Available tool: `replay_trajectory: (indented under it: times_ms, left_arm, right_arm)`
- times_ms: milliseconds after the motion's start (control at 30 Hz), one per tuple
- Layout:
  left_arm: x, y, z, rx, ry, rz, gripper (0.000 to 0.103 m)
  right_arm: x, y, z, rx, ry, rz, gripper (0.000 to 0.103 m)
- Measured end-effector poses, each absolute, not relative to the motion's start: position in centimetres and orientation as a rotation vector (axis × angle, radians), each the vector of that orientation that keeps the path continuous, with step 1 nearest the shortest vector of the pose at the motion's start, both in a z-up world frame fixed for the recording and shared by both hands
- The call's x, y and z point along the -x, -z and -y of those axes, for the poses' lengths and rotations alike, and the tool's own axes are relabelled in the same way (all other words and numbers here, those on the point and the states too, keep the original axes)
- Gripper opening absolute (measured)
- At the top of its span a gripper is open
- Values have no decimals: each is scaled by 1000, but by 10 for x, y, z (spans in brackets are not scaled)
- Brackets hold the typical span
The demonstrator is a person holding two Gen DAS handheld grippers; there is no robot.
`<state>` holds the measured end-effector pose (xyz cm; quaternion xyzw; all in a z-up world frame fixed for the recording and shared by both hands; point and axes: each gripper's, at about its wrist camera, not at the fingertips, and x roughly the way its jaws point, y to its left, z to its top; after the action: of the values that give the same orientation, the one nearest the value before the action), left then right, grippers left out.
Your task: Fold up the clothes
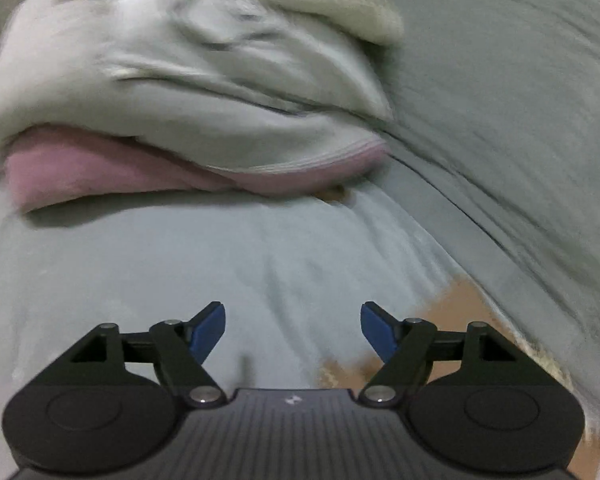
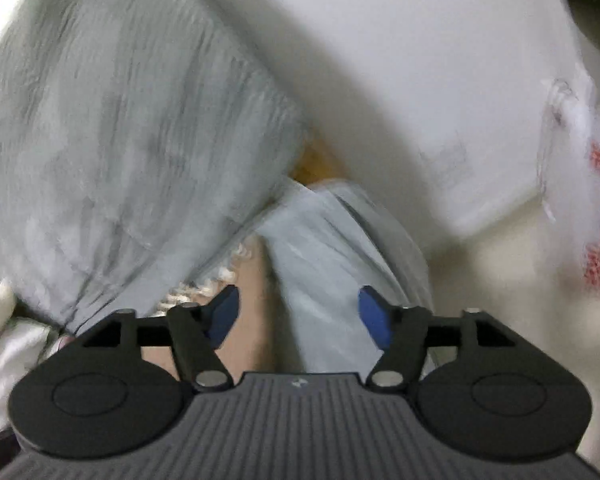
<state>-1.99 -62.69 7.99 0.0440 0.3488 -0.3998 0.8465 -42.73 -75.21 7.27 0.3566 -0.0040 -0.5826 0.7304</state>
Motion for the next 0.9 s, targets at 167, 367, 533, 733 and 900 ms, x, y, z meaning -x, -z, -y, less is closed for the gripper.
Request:
replay_trajectory:
  times_ms: [167,367,533,733,900]
  left_arm:
    - [73,-50,650,-218,956,-696,79]
    - [62,-20,663,-348,850,-673,102]
    - [53,-23,650,-375,858,-665,103]
    - [75,-45,629,-508,782,-564,102]
    - [90,-71,596,-560,737,-487,102]
  right_arm:
    - [354,-62,762,-697,1005,-116,75]
    - [327,-24,798,-792,1037,-370,73]
    - [356,-35,788,-854,1153,-266,68]
    - [382,-69,766,-741,1409,-224,93]
    - [367,-78,757,-701,1291,-193,94]
